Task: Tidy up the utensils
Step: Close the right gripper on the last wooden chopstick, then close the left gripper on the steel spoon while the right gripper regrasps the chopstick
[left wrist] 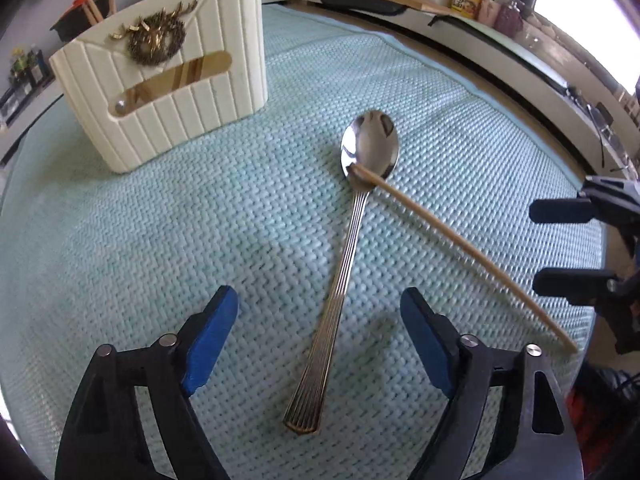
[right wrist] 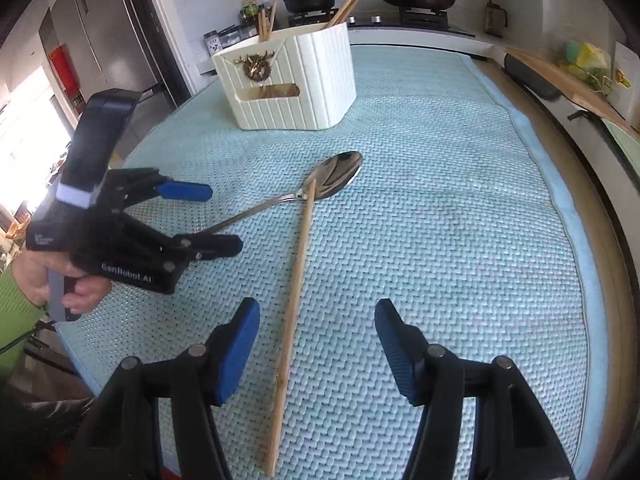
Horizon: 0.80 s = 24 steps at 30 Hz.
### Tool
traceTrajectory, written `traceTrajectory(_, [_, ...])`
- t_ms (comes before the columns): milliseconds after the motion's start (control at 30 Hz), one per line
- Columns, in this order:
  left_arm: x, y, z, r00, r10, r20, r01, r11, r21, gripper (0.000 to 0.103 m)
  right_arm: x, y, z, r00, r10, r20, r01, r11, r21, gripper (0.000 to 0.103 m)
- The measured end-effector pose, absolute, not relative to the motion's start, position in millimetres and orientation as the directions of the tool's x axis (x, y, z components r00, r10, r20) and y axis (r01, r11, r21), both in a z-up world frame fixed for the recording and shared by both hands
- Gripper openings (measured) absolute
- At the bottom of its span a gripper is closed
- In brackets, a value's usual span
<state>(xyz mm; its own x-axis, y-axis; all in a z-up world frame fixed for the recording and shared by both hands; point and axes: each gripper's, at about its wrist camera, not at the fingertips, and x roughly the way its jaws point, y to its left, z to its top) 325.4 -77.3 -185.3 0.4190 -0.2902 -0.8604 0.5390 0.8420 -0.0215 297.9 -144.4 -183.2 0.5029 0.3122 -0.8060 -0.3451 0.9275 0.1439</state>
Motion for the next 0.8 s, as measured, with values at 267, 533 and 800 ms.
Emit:
traceTrajectory(267, [301.2,-65.6,-180.7,0.432,-0.296,-0.852,0.47,0.88,-0.067,0.011,312.9,-106.4,-204.0,0.504,0.205,-0.839,-0.381,0.925,-0.003,0.009])
traceTrajectory(533, [261.1,-46.5,-184.2,0.429,-0.298,-0.853,0.384,0.915,-0.126,0.01,292.2,-152.1,-201.6,0.503,0.111,-0.857,-0.234,0.972,-0.012,0.008])
traceTrajectory(800, [280.3,-41.2,-158.9,0.428,-0.339,-0.838,0.381,0.908,-0.173,0.065,297.3,-170.5,-196.0,0.465,0.213,-0.859,-0.232,0.966,0.114,0.016])
